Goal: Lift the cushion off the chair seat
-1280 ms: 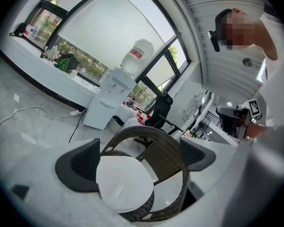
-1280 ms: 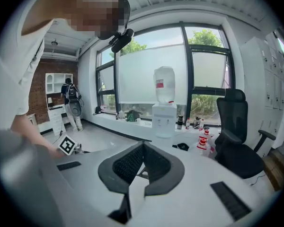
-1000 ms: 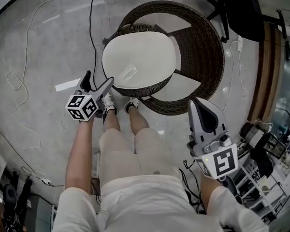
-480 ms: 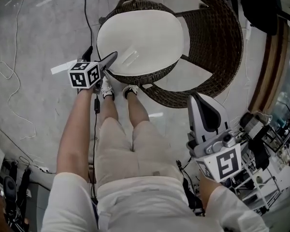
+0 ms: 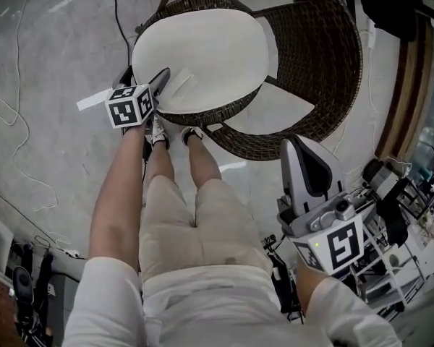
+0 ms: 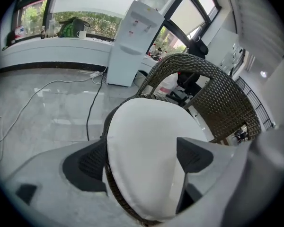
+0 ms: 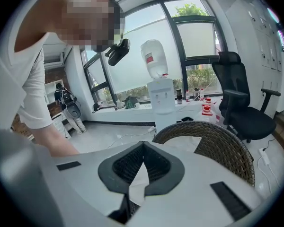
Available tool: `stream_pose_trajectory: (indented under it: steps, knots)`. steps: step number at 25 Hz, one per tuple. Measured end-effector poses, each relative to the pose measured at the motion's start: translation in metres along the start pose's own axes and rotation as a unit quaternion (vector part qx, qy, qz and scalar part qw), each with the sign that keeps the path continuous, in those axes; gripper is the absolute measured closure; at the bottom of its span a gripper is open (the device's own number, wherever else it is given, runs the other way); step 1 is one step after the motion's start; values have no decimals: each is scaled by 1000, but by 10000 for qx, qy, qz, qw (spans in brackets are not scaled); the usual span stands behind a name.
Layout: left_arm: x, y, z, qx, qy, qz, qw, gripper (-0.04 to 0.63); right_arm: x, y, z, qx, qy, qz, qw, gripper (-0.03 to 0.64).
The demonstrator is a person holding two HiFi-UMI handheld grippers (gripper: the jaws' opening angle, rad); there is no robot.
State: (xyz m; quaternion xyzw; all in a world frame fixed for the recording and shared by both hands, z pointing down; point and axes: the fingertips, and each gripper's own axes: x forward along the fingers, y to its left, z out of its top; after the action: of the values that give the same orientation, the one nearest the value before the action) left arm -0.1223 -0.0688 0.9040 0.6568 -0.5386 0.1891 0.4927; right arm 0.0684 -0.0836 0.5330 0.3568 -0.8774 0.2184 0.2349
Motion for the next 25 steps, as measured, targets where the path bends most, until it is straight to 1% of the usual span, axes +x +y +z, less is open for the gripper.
stream_pose_trajectory:
  steps: [2, 3, 4, 6, 7, 8, 10, 13, 14, 15, 17, 18, 20, 22, 25]
  knots:
    - [-3, 2, 2, -133, -110, 187, 9997, 167, 0, -6, 1, 91, -36, -16, 10000, 615]
    - [-5, 4, 4, -260, -194, 252, 9992, 235, 1, -9, 2, 127, -54, -26, 9999, 615]
    - [-6, 5, 5, -398, -275, 285, 9984, 284, 1, -11, 2, 153, -67, -35, 9999, 615]
    - [-9, 7, 8, -572, -378, 264, 9973, 314, 2, -14, 1, 192, -81, -40, 9998, 615]
    - [-11, 8, 9, -614, -404, 222, 9970, 343, 2, -15, 0, 209, -88, -35, 9997, 615]
    - [-12, 8, 10, -679, -428, 146, 9967, 366, 2, -16, 0, 224, -94, -30, 9997, 615]
    - [-13, 5, 11, -967, -485, -158, 9940, 403, 2, -19, -2, 246, -106, -21, 9996, 615]
    - [-10, -3, 12, -1538, -541, -767, 9836, 403, 3, -22, -3, 262, -119, -23, 9996, 615]
    - [-10, -5, 13, -1664, -537, -895, 9805, 405, 3, -23, -3, 261, -121, -25, 9996, 615]
    - [-9, -5, 13, -1728, -494, -957, 9791, 420, 2, -23, -3, 259, -122, -26, 9996, 615]
    - [-8, -4, 11, -1705, -268, -985, 9801, 463, 2, -22, -3, 246, -119, -29, 9996, 615]
    - [-7, -4, 10, -1662, -115, -1010, 9808, 500, 1, -21, -3, 236, -114, -31, 9997, 615]
    - [-7, -6, 11, -1601, 97, -1102, 9809, 505, 0, -20, -4, 224, -105, -45, 9997, 615]
    - [-8, -11, 15, -1512, 140, -1205, 9810, 515, -2, -20, -5, 227, -98, -74, 9997, 615]
    - [-13, -18, 18, -1184, 33, -1281, 9847, 528, -5, -18, -6, 229, -125, -117, 9996, 615]
